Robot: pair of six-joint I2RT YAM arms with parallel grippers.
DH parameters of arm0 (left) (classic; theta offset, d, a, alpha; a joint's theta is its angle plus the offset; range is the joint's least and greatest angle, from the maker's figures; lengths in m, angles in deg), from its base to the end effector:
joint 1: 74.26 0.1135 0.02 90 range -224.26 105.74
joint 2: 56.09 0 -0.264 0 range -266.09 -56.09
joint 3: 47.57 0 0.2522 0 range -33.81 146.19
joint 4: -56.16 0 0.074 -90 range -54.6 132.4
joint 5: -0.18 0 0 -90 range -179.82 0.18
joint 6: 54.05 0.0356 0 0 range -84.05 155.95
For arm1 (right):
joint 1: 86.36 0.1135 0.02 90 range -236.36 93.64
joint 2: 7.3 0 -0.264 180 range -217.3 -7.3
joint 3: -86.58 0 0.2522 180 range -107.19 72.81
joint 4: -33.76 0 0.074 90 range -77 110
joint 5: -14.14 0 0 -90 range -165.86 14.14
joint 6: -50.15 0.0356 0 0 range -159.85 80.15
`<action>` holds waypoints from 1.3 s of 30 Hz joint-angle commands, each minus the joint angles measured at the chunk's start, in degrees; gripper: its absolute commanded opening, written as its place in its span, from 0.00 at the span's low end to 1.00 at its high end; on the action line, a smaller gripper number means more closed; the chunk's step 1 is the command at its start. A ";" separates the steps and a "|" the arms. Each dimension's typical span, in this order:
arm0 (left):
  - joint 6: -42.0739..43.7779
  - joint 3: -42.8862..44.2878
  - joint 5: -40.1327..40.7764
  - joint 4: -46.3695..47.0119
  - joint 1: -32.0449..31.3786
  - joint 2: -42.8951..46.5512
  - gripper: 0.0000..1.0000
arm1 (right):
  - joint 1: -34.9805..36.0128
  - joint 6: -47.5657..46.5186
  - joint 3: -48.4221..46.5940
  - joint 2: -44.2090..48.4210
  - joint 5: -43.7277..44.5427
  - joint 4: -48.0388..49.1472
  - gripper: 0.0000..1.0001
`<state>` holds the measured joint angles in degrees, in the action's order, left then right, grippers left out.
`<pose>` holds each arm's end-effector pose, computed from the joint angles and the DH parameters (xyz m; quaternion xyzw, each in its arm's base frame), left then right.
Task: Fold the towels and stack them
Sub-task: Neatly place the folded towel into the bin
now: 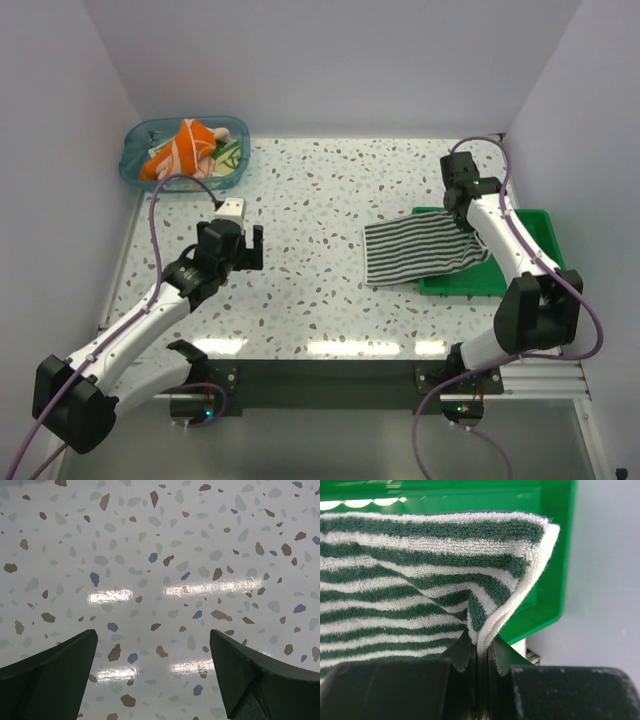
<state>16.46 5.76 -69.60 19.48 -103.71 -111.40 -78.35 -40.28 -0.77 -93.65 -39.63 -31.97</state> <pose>0.1851 -0.0904 0.2548 0.0013 0.8906 -0.0326 0.4537 0.2992 0.0209 0.2885 -0.0004 0.9299 -0.2890 0.2275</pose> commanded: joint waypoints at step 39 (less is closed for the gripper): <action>1.29 -0.64 5.96 3.23 -1.31 -0.06 1.00 | -12.14 -27.52 13.03 -14.99 15.27 38.16 0.00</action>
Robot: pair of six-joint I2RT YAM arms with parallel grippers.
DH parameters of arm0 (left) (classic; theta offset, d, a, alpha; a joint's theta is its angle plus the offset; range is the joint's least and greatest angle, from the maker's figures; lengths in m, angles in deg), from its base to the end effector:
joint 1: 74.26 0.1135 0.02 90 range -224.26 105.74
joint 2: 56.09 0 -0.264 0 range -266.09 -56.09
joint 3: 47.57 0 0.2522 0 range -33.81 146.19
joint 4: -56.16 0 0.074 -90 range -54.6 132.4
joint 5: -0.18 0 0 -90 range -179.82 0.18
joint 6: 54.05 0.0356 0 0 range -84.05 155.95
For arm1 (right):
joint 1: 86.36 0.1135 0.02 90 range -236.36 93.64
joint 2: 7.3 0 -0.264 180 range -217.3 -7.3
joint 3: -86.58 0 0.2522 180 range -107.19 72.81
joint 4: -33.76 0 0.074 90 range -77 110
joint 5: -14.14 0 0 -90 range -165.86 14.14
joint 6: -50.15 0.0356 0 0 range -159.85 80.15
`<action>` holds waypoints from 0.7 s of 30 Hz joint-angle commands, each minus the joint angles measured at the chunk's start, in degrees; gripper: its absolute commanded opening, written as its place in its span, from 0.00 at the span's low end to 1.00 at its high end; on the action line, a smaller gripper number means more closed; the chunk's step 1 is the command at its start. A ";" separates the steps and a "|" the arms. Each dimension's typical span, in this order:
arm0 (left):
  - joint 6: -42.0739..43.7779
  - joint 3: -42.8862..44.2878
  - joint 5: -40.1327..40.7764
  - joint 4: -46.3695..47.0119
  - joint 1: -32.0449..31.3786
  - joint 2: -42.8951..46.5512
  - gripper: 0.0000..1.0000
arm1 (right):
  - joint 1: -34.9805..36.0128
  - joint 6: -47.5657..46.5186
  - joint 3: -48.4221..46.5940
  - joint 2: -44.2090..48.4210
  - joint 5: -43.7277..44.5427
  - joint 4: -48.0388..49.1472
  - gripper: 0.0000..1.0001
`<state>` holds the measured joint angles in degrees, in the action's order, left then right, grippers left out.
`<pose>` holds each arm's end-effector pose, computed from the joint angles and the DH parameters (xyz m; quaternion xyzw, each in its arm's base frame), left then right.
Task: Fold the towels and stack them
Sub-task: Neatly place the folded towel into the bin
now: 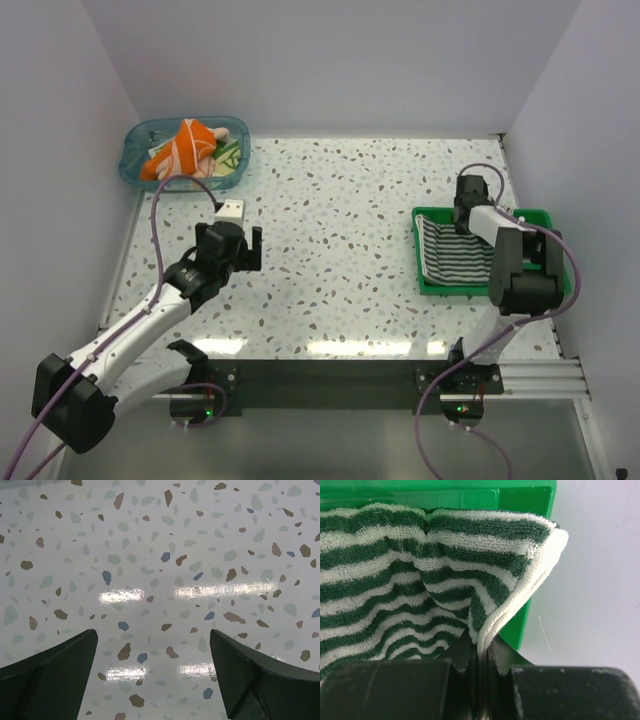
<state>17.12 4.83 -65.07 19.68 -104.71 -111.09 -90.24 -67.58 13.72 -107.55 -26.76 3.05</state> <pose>0.1826 -0.0901 0.2513 -0.0024 0.8867 0.0008 0.4623 0.3397 -0.0500 0.1747 -0.0690 0.8793 -0.4525 0.1317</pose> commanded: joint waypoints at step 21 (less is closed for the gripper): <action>0.55 0.57 1.44 3.03 -0.13 -1.77 1.00 | -4.38 1.80 -3.40 -5.75 8.29 7.19 0.00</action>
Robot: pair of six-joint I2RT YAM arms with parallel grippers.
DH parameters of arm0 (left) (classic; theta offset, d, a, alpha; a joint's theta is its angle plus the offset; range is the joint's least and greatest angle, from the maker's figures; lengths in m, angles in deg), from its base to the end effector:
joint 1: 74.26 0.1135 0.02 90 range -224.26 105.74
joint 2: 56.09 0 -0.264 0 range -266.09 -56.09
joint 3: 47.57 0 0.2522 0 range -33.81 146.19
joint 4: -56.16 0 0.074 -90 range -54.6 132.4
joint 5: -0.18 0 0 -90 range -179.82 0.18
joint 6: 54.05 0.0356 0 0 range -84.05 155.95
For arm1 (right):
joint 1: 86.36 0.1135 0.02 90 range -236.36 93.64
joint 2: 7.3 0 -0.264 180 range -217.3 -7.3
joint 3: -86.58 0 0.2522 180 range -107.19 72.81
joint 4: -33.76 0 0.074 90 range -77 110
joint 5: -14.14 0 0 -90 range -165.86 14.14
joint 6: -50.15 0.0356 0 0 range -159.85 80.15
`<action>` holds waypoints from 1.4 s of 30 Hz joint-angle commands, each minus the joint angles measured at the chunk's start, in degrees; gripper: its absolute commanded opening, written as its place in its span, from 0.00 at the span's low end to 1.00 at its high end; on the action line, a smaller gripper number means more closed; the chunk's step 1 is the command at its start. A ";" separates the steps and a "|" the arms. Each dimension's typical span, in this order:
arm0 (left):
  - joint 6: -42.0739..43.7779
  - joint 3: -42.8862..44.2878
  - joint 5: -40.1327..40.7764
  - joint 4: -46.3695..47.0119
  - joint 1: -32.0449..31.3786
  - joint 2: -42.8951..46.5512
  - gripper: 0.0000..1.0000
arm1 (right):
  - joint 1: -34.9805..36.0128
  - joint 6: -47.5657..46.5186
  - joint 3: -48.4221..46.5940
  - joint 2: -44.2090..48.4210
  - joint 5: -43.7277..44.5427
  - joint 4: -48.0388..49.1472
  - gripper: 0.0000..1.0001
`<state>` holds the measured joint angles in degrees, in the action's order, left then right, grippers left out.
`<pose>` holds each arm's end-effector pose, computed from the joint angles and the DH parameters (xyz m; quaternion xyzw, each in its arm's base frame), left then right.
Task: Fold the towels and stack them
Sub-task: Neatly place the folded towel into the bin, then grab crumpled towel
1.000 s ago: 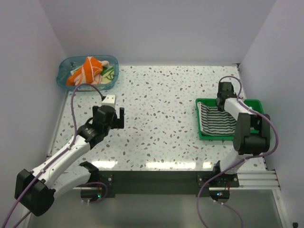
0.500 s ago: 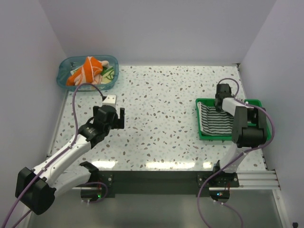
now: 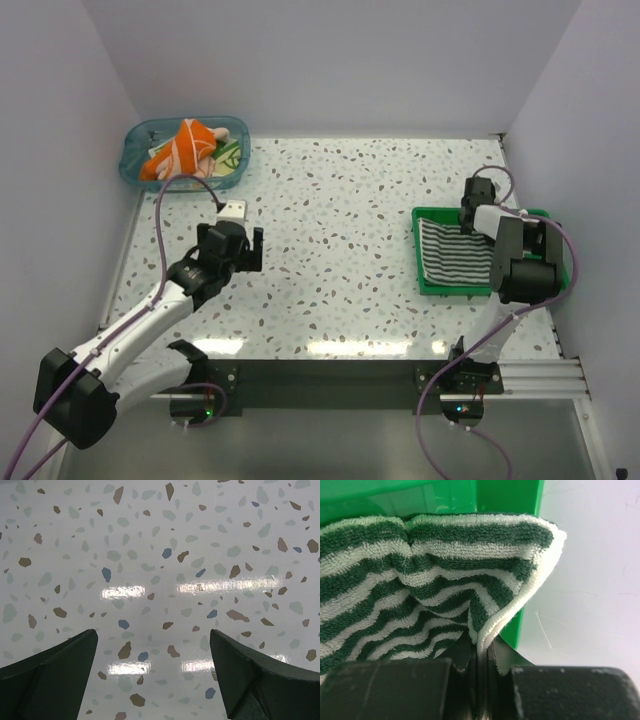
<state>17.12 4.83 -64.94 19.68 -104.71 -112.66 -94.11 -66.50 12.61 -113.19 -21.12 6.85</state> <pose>0.1858 -0.0919 0.2462 0.0004 0.8919 0.0080 0.4522 0.3481 -0.0767 0.1532 -0.0186 0.8641 -0.4936 0.0970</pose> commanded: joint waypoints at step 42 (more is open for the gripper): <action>-3.76 41.59 1.22 -5.76 16.89 -30.67 1.00 | 21.37 44.50 -11.62 36.88 -54.55 -29.05 0.98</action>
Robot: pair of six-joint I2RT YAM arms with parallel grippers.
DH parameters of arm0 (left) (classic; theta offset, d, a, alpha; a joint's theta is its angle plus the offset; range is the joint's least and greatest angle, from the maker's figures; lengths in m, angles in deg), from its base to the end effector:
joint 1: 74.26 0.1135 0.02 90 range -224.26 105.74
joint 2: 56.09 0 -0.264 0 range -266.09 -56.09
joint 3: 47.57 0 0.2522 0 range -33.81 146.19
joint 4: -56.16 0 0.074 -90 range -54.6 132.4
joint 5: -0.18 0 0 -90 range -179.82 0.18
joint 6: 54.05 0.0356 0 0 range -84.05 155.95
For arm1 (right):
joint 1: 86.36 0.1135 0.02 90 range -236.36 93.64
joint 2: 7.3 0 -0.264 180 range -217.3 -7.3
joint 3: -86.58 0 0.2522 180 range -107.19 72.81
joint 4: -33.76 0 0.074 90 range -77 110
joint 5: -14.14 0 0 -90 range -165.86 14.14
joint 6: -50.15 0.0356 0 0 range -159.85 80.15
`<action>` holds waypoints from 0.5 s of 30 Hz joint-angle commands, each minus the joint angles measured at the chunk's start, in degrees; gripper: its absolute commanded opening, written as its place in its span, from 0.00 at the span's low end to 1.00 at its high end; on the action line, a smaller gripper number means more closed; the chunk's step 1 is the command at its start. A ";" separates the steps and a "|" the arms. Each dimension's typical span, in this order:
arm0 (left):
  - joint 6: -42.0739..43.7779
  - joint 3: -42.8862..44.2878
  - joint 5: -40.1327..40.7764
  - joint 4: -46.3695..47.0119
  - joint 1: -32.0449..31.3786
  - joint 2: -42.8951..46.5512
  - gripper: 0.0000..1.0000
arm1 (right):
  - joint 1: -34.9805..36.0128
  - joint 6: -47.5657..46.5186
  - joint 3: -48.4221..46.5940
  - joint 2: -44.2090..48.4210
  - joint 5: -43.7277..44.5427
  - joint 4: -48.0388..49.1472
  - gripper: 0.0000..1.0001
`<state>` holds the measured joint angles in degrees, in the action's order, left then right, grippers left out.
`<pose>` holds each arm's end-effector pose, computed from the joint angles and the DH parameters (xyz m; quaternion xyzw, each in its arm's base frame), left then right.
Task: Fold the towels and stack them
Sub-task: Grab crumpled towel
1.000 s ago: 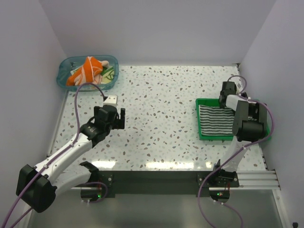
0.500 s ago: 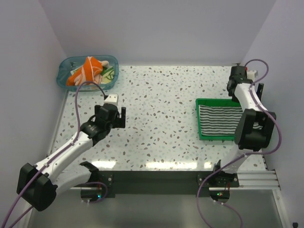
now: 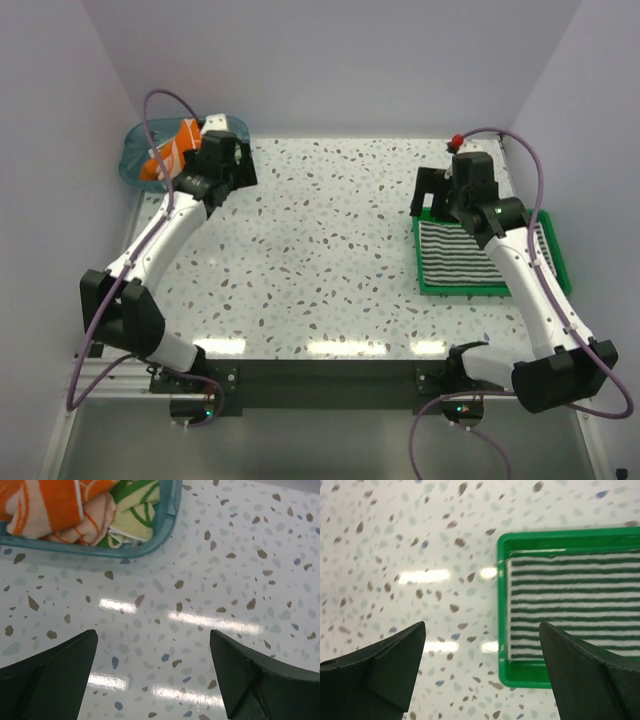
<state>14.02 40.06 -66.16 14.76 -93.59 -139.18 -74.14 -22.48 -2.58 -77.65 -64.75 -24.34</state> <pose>0.3114 -0.0941 0.3316 -0.1115 0.8731 0.0174 0.4743 0.2500 0.0471 0.3745 0.0818 0.8967 0.0243 0.4344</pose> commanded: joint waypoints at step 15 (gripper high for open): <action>6.29 35.72 -1.42 7.85 24.43 -38.63 0.89 | 3.24 -2.60 10.80 7.60 -23.68 6.37 0.98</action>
<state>17.71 70.77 -66.40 19.55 -70.53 -173.03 -71.25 -23.73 7.82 -69.78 -85.71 -20.17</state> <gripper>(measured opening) 0.905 0.985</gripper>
